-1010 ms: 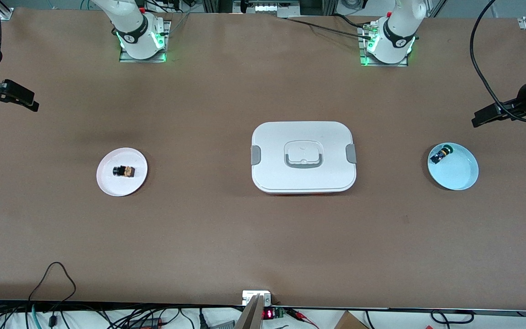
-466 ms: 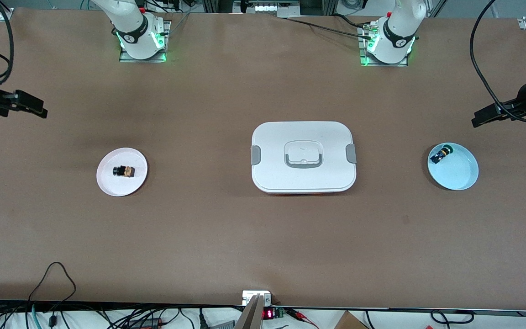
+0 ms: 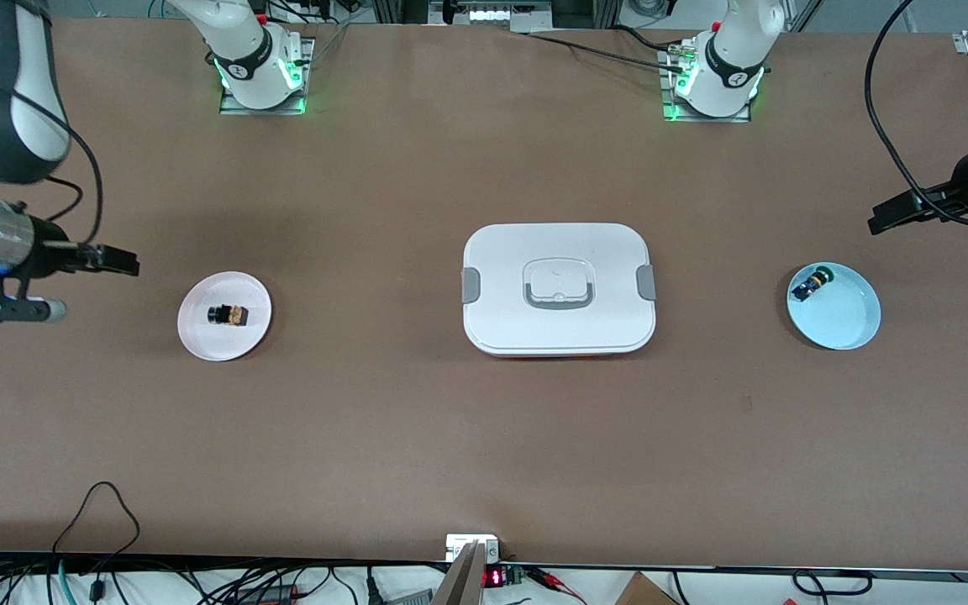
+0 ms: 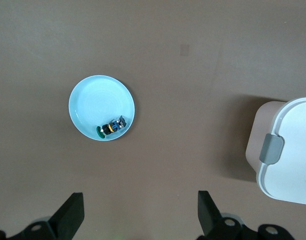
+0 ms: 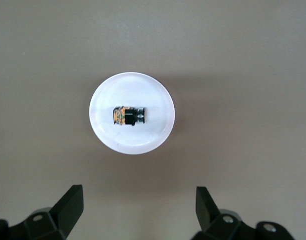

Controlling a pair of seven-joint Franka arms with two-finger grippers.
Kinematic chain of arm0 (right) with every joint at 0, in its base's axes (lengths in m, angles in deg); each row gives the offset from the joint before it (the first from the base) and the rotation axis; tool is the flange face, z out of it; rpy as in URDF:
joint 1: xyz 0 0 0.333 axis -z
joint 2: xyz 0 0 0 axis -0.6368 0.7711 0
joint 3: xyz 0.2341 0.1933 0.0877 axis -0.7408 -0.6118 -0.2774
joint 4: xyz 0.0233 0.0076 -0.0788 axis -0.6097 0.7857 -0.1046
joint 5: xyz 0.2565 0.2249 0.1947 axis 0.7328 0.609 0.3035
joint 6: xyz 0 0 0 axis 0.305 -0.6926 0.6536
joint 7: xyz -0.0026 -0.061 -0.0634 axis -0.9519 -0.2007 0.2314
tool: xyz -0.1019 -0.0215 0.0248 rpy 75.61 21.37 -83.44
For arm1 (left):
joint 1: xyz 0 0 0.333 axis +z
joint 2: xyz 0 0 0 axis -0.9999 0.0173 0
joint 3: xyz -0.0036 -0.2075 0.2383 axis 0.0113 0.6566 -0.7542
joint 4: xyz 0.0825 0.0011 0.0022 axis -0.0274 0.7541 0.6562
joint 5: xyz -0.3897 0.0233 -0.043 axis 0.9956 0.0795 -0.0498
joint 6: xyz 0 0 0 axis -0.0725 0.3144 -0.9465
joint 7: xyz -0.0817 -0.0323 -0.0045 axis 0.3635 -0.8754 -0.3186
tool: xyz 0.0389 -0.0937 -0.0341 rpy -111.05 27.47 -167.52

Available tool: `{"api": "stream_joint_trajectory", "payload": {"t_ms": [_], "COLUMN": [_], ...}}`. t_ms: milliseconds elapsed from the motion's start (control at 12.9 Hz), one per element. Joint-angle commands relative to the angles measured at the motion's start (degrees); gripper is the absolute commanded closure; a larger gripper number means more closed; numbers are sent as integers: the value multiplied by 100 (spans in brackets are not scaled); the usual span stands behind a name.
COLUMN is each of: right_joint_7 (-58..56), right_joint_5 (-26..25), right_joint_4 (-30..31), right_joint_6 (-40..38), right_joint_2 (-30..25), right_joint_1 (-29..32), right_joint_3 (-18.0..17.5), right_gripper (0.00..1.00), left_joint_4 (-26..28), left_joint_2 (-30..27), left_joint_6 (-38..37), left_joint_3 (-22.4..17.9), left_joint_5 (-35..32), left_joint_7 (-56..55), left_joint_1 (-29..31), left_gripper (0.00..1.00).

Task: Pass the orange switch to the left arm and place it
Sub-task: 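Lower the right gripper and grasp the orange switch on the plate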

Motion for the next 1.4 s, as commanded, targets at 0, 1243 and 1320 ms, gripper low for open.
{"api": "stream_joint_trajectory", "payload": {"t_ms": [0,1243,1320], "right_joint_7": [170,57,48], "right_joint_5": [-118,-109,-135], "right_joint_4": [23,2018,2018], "right_joint_6": [195,3429,3447], "right_joint_2": [276,1139,1183], "right_joint_1": [-135,-452,-452], "right_joint_3": [0,0,0], "right_gripper": [0,0,0], "left_joint_4": [-118,-109,-109], "left_joint_2": [59,67,67], "left_joint_6": [0,8,8], "left_joint_3": [-40,56,48], "left_joint_5": [67,85,85], "left_joint_7": [124,124,124], "left_joint_1": [27,229,221], "left_gripper": [0,0,0]}}
